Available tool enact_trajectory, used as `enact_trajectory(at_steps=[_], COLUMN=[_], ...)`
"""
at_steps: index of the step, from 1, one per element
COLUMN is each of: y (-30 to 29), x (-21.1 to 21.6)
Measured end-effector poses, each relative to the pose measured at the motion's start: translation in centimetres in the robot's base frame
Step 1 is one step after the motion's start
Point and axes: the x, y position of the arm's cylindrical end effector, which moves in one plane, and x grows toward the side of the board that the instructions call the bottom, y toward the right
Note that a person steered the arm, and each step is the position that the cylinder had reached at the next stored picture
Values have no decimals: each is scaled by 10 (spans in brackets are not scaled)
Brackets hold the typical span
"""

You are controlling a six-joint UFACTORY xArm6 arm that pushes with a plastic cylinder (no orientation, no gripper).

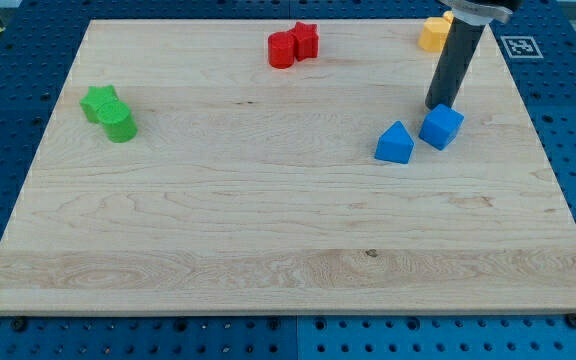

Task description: Slide the blue cube above the blue triangle

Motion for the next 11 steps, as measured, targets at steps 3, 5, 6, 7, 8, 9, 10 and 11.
enact_trajectory(at_steps=[3,5,6,7,8,9,10,11], y=[49,-5,-13,-9,43,29,-13,-54], x=[88,90,51,45,45,16,13,12])
